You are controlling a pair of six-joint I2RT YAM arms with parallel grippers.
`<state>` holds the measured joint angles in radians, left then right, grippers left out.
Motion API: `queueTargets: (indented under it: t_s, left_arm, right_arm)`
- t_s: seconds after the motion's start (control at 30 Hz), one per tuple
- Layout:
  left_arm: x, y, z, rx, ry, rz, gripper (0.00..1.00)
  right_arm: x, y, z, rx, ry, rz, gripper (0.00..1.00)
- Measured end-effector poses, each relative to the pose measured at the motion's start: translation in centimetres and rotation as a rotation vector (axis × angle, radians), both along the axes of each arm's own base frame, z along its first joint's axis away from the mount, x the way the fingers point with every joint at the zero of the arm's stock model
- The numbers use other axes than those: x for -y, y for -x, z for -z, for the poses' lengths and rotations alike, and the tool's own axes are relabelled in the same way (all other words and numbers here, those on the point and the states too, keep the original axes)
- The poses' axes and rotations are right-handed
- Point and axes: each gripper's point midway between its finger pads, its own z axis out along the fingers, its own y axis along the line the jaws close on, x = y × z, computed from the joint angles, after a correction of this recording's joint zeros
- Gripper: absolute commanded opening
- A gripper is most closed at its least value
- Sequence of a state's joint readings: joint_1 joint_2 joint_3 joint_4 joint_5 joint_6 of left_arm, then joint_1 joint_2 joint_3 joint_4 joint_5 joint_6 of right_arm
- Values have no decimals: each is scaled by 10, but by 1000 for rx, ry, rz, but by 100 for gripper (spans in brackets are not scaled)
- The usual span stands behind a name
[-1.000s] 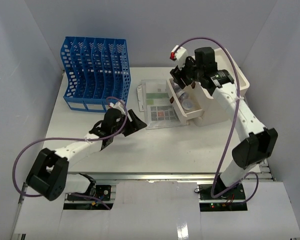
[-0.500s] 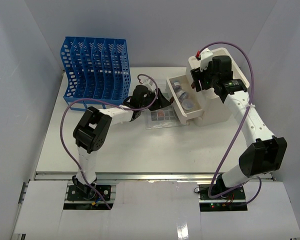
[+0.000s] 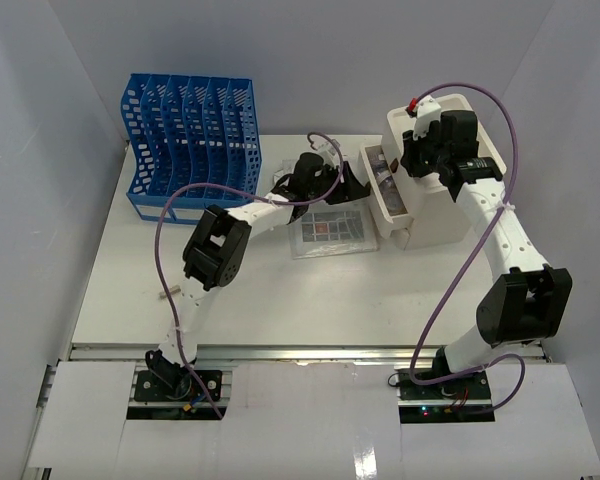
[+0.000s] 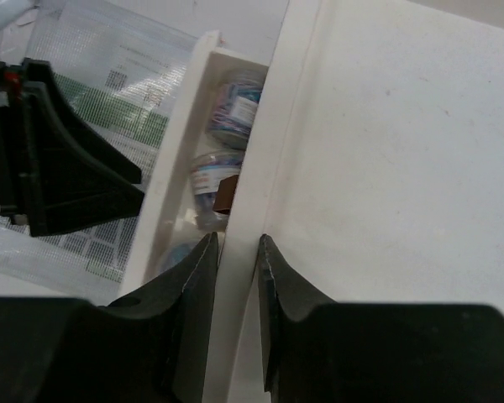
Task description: Organize the desk
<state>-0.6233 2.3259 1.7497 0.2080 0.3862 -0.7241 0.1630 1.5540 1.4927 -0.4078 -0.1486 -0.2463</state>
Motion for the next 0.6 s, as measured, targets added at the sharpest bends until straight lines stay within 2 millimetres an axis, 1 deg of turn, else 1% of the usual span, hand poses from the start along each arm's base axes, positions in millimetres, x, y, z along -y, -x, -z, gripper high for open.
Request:
queueTargets:
  t_s: [0.17, 0.27, 0.37, 0.47, 0.53, 0.6]
  left_arm:
    - [49, 8, -5, 21, 45, 72, 67]
    - [66, 11, -7, 18, 64, 98, 67]
    - [69, 6, -7, 4, 79, 104, 68]
    - [68, -1, -4, -6, 88, 91, 70]
    - [65, -2, 3, -11, 80, 76, 71]
    - [60, 3, 13, -14, 70, 62, 72]
  right_arm:
    - [-9, 1, 1, -12, -31, -45, 14]
    - [-8, 0, 1, -12, -33, -45, 14]
    - [-3, -1, 0, -10, -33, -33, 14]
    - [-1, -1, 1, -10, -31, -28, 15]
    - [-2, -1, 1, -11, -33, -31, 16]
    - [-3, -1, 1, -11, -35, -35, 16]
